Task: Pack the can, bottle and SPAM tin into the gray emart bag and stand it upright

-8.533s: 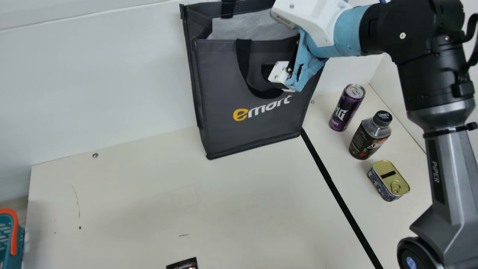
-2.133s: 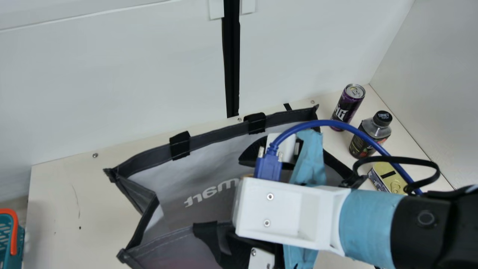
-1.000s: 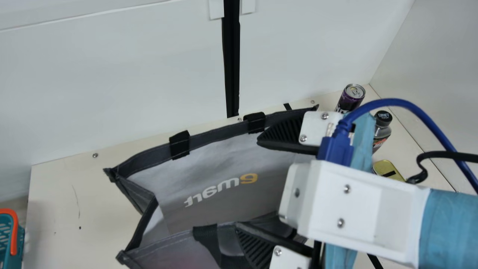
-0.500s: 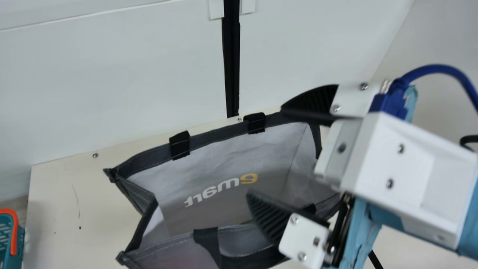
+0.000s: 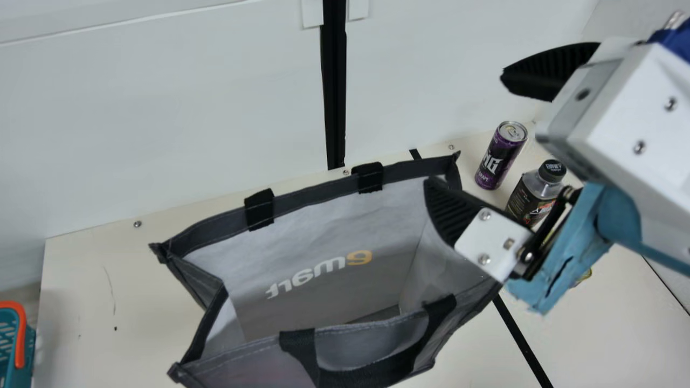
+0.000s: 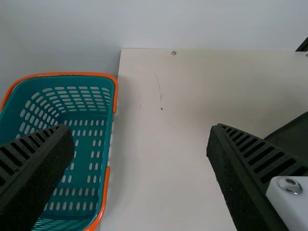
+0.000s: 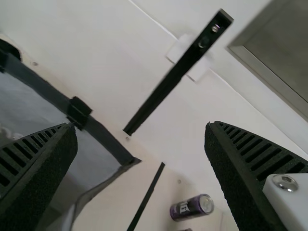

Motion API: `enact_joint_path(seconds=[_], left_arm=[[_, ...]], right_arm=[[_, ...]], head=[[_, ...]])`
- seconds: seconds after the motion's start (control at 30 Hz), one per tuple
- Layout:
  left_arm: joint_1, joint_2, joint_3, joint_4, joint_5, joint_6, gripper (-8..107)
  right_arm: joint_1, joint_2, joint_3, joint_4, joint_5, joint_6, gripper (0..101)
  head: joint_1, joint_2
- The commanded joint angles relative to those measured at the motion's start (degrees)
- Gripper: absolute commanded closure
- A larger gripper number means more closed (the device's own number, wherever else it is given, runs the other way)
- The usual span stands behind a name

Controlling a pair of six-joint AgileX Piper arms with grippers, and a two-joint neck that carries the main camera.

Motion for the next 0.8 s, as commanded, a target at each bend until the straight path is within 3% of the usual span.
enact_joint_path(seconds=[0.0, 0.37, 0.77], left_arm=[[0.0, 0.0, 0.0, 0.0, 0.0, 0.0, 9], [0.0, 0.0, 0.0, 0.0, 0.0, 0.0, 9], [0.0, 0.0, 0.0, 0.0, 0.0, 0.0, 9]], right_arm=[[-2.61, 0.15, -0.2, 0.31, 0.04, -0.01, 6], [-12.31, 1.25, 0.12, 1.18, 0.04, 2.14, 6], [-21.48, 2.04, 3.43, 1.95, 0.04, 4.83, 6]], head=[[-1.3, -0.05], [-1.3, -0.05], [-1.3, -0.05]])
